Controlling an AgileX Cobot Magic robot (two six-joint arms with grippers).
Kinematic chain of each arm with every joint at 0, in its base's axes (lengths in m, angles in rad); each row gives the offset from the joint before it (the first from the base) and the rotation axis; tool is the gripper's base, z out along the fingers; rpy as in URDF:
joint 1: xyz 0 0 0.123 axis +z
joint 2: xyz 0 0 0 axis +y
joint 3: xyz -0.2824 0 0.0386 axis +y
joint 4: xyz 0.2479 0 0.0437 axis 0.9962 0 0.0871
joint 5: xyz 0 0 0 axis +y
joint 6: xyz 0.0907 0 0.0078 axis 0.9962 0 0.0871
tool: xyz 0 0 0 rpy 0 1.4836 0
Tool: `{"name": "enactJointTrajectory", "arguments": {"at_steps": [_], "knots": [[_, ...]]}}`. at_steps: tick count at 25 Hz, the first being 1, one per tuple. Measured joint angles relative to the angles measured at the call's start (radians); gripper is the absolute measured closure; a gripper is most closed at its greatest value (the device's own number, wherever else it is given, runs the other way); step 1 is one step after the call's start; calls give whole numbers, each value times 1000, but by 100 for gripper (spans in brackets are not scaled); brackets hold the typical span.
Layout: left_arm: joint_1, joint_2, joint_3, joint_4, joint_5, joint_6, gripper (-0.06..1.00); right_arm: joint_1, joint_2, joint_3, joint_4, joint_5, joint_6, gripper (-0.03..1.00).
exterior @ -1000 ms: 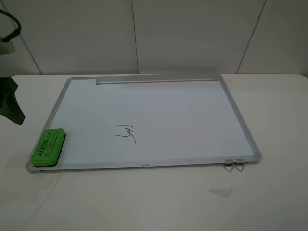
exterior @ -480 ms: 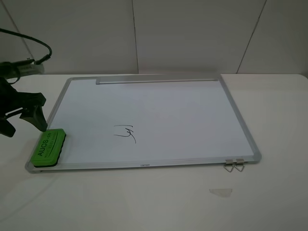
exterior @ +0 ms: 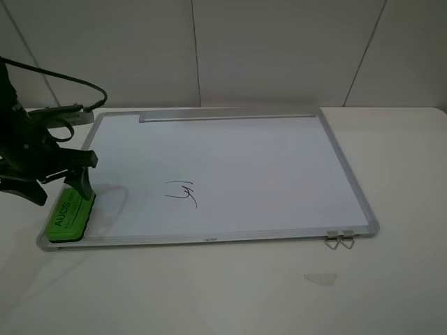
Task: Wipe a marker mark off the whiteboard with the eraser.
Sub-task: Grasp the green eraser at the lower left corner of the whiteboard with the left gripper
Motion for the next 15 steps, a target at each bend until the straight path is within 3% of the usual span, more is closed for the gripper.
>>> {"name": "enactJointTrajectory", "arguments": {"at_steps": [15], "knots": [[0, 144, -2, 6, -104, -31, 22, 0, 0, 0, 0, 0, 0, 15]]}}
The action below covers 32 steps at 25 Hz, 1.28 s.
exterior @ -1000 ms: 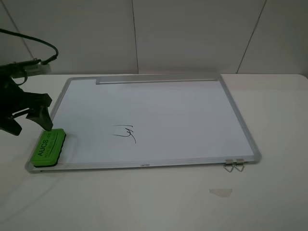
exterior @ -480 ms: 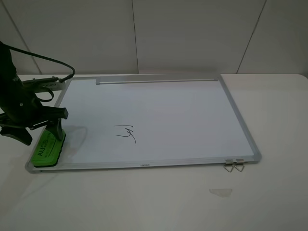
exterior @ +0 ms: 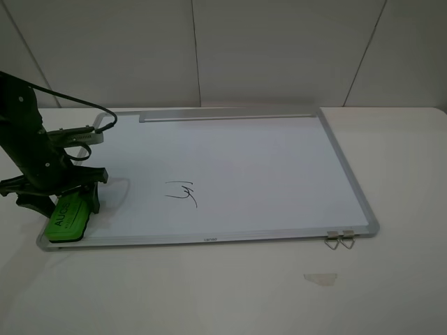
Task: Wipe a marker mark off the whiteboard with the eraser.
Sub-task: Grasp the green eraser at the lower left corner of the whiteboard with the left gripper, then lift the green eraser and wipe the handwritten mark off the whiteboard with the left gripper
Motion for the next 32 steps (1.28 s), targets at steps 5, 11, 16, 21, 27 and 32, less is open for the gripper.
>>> {"name": "enactJointTrajectory", "arguments": {"at_steps": [5, 11, 16, 21, 27, 32], "knots": [[0, 0, 0, -5, 3, -9, 30, 0, 0, 0, 0, 0, 0, 15], [0, 0, 0, -5, 11, -22, 35, 0, 0, 0, 0, 0, 0, 15], [0, 0, -1, -5, 17, -22, 35, 0, 0, 0, 0, 0, 0, 15], [0, -27, -4, -5, 70, 13, 35, 0, 0, 0, 0, 0, 0, 15], [-3, -117, -96, -29, 202, 101, 35, 0, 0, 0, 0, 0, 0, 15], [-58, -133, -235, -58, 279, 209, 35, 0, 0, 0, 0, 0, 0, 15]]}}
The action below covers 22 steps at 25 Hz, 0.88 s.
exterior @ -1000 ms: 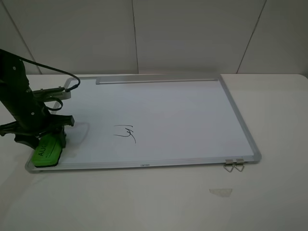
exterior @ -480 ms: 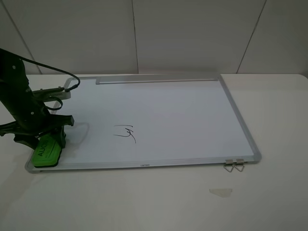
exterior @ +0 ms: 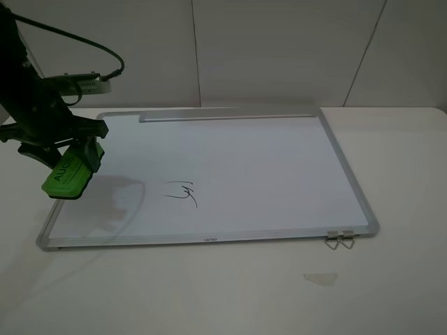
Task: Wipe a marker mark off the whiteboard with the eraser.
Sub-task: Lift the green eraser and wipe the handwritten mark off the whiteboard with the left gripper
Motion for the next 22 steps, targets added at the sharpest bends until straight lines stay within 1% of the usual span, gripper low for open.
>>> {"name": "enactJointTrajectory", "arguments": {"at_steps": [2, 5, 11, 17, 20, 22], "knots": [[-47, 0, -55, -3, 1, 28, 35, 0, 0, 0, 0, 0, 0, 15], [-122, 17, -133, -8, 1, 36, 35, 0, 0, 0, 0, 0, 0, 15], [-256, 146, -249, -12, 4, 32, 35, 0, 0, 0, 0, 0, 0, 15], [-385, 268, -286, -18, -12, 72, 35, 0, 0, 0, 0, 0, 0, 15], [-422, 308, -288, -19, -24, 84, 35, 0, 0, 0, 0, 0, 0, 15], [-434, 333, -288, -19, -24, 84, 35, 0, 0, 0, 0, 0, 0, 15]]}}
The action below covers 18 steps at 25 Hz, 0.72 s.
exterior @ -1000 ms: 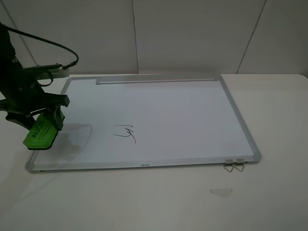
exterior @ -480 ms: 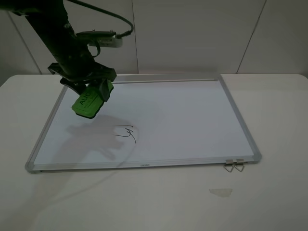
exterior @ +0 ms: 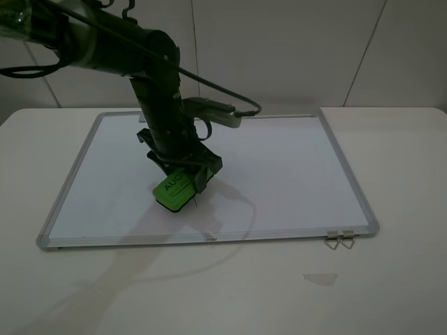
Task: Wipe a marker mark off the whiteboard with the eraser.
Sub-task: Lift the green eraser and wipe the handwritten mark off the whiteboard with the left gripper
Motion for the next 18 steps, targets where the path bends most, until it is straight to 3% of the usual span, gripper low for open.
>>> {"name": "enactJointTrajectory", "arguments": {"at_steps": [10, 18], "knots": [[-7, 91, 0, 0, -70, 19, 35, 0, 0, 0, 0, 0, 0, 15], [-7, 97, -4, 13, -69, 67, 35, 0, 0, 0, 0, 0, 0, 15]]}}
